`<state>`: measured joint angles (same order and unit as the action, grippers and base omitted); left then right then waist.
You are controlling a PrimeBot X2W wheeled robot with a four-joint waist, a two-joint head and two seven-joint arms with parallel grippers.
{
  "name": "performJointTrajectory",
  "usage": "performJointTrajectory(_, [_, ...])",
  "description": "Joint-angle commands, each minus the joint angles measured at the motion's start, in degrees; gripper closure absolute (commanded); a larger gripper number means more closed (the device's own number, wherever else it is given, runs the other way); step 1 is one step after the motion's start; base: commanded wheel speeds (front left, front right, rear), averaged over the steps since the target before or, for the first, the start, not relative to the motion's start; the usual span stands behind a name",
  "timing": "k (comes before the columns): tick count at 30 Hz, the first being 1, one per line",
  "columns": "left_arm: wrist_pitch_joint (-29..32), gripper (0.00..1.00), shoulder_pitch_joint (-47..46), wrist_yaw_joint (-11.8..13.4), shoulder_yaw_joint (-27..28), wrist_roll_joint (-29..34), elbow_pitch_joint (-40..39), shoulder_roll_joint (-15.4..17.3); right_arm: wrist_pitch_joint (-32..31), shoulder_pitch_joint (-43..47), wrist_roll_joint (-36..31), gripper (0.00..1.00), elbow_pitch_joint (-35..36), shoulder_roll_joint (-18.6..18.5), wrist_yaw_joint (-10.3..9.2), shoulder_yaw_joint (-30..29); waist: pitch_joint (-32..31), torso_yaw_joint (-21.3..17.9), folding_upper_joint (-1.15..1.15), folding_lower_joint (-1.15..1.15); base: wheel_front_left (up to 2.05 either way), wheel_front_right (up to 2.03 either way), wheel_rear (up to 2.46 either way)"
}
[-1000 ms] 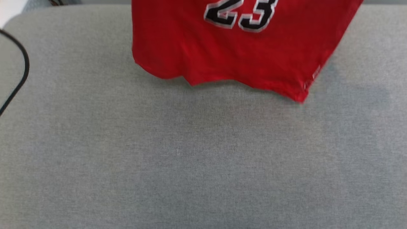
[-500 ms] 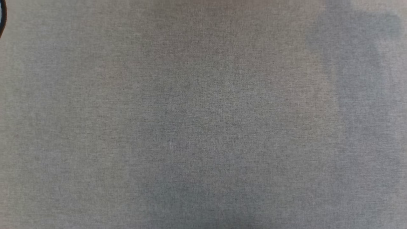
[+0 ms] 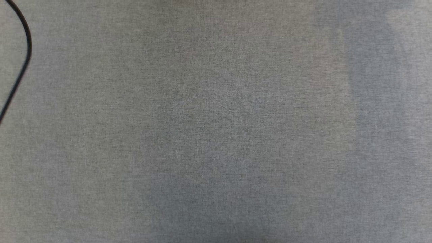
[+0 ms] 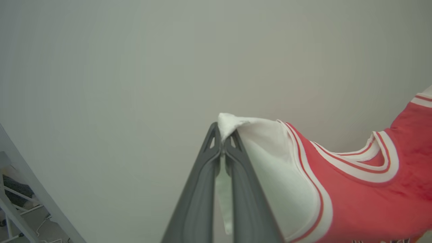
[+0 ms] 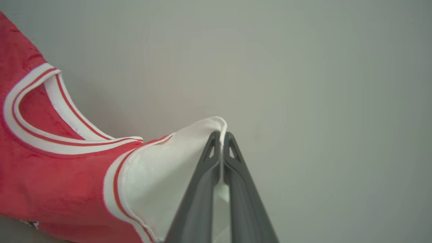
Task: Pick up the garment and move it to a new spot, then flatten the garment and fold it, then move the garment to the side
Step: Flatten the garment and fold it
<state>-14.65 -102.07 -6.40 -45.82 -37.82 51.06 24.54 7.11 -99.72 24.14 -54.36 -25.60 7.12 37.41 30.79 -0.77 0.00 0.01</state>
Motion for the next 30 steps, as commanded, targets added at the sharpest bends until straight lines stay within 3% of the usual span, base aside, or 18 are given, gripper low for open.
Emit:
performJointTrajectory(1, [-0.32, 1.00, 2.90, -0.27, 0.46, -0.03, -0.76, 0.78, 1.03, 2.30, 1.46, 1.00, -0.25, 0.15, 0.36, 0.90, -1.29, -0.35, 0.00, -0.01, 0.00, 0.00, 0.00])
performJointTrajectory(5, [-0.33, 1.00, 14.69, -0.31, 2.87, -0.14, -5.75, 2.97, 3.70, 11.17, 7.17, 1.00, 1.39, -0.10, 0.36, 5.75, -4.51, -0.41, 0.00, -0.01, 0.00, 0.00, 0.00])
performJointTrajectory(6, [-0.34, 1.00, 23.93, 0.38, 5.00, -0.83, -9.92, 3.73, 4.98, 18.31, 11.50, 1.00, 3.87, -0.98, 0.36, 8.15, -7.21, -0.19, 0.00, -0.01, 0.00, 0.00, 0.00])
performJointTrajectory(7, [-0.34, 1.00, 26.75, 0.53, 5.37, -1.07, -11.01, 3.94, 5.29, 20.41, 12.74, 1.00, 4.72, -1.24, 0.36, 8.64, -7.97, -0.19, 0.00, -0.01, 0.00, 0.00, 0.00])
performJointTrajectory(14, [-0.34, 1.00, 46.10, 2.85, 7.00, -1.63, -18.12, 6.86, 6.19, 34.83, 17.25, 1.00, 10.63, -4.54, 0.36, 13.72, -13.21, -0.31, 0.00, -0.01, 0.00, 0.00, 0.00])
performJointTrajectory(21, [-0.34, 1.00, 64.73, 5.27, 6.73, -4.08, -24.34, 7.98, 6.67, 49.05, 21.16, 1.00, 15.47, -7.59, 0.36, 15.12, -18.36, -0.25, 0.00, -0.01, 0.00, 0.00, 0.00])
performJointTrajectory(30, [-0.34, 1.00, 81.51, 9.18, 7.28, -6.46, -28.78, 8.28, 7.04, 65.70, 22.59, 1.00, 18.97, -11.18, 0.36, 13.49, -23.57, -0.08, 0.00, -0.01, 0.00, 0.00, 0.00])
